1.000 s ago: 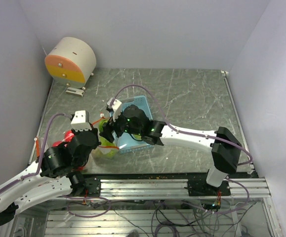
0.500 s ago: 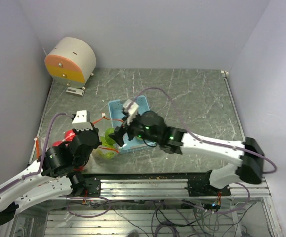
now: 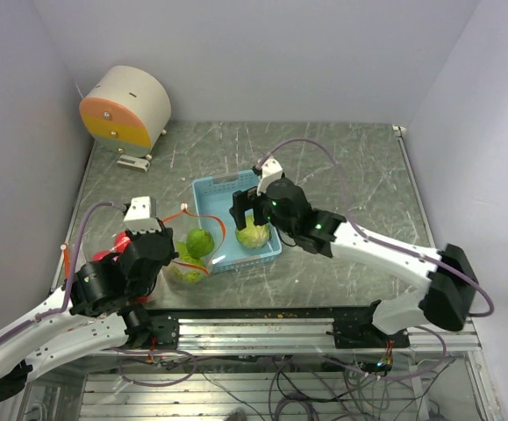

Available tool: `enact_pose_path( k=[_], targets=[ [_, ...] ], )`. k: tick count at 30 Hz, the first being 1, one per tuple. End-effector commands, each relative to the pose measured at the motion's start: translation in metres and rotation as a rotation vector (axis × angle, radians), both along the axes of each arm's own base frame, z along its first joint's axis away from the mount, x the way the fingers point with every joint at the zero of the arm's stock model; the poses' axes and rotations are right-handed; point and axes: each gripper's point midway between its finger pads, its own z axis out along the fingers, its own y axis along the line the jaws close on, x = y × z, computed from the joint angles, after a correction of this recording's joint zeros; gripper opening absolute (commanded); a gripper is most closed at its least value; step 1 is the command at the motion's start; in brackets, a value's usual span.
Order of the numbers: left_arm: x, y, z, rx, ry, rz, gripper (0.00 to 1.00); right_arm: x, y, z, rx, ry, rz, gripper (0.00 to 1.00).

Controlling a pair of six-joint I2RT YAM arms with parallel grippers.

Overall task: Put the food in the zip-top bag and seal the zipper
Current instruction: Pick up the fake vegetable from the bin.

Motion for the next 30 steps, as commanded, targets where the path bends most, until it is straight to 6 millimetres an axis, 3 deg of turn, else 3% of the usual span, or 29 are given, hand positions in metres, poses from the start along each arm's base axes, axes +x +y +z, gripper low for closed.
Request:
enact_pose_path(
  k=[1, 7, 17, 22, 27, 30],
  targets=[
    [0.001, 0.001, 0.016, -0.043, -0.033, 0.015, 0.07, 0.014, -0.010, -0.058, -0.099, 0.166, -0.063, 1.00],
    [0.001, 0.003, 0.017, -0.035, -0.039, 0.017, 0.07, 0.021, -0.004, -0.112, -0.193, 0.266, -0.044, 1.00],
    [0.000, 0.003, 0.017, -0.044, -0.037, 0.009, 0.07, 0.020, -0.016, -0.171, -0.336, 0.342, -0.081, 1.00],
    [-0.001, 0.003, 0.014, -0.048, -0.032, 0.009, 0.07, 0.017, -0.008, -0.197, -0.357, 0.382, -0.040, 0.99],
    [-0.001, 0.005, 0.016, -0.048, -0.034, 0.014, 0.07, 0.016, -0.008, -0.197, -0.365, 0.377, -0.027, 0.82],
    [-0.001, 0.005, 0.016, -0.052, -0.036, 0.013, 0.07, 0.018, -0.010, -0.187, -0.363, 0.350, -0.028, 0.63]
  ],
)
